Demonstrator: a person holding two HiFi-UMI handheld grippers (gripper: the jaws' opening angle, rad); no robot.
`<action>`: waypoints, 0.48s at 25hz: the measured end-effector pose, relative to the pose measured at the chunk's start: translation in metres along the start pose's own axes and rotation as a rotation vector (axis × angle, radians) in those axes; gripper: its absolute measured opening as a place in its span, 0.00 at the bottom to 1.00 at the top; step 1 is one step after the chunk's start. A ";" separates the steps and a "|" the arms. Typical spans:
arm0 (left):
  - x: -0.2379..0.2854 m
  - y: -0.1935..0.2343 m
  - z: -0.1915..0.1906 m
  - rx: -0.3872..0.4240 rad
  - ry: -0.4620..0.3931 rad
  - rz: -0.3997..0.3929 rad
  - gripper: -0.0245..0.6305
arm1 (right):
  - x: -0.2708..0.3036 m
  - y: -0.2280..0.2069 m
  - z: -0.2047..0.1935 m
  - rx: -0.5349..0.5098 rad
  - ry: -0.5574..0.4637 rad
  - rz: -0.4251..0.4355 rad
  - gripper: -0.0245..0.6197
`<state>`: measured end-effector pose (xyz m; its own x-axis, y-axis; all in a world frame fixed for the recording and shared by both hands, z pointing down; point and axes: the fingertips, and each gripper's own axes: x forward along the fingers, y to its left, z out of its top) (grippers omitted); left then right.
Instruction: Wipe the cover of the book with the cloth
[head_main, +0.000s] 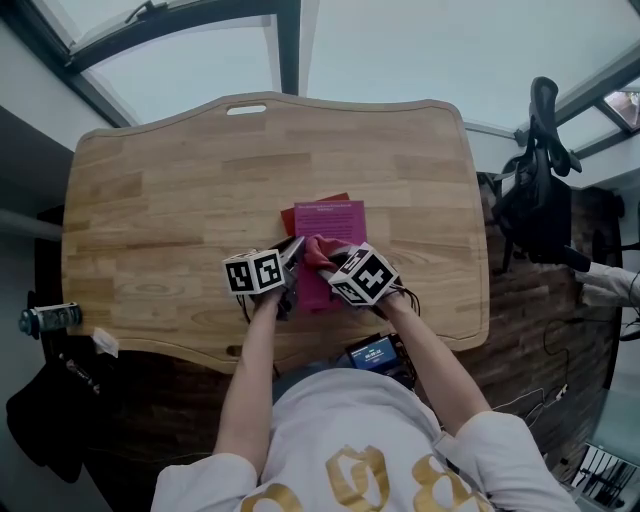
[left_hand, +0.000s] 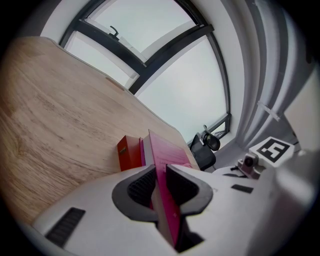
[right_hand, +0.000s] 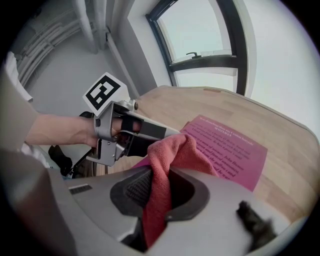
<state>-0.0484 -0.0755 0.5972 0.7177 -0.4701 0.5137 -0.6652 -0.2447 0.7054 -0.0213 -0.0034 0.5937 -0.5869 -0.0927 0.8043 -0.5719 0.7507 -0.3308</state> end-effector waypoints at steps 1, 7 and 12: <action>0.000 0.000 0.000 0.001 0.001 0.000 0.15 | 0.000 -0.002 0.001 -0.002 -0.002 -0.005 0.15; -0.001 0.001 0.001 0.002 0.006 -0.001 0.15 | 0.001 -0.020 0.013 0.011 -0.015 -0.049 0.15; 0.000 0.001 -0.001 -0.002 0.012 -0.001 0.15 | 0.002 -0.030 0.018 0.023 -0.020 -0.070 0.15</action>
<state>-0.0492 -0.0746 0.5983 0.7209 -0.4597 0.5186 -0.6638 -0.2432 0.7073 -0.0155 -0.0381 0.5958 -0.5561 -0.1579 0.8160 -0.6252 0.7264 -0.2854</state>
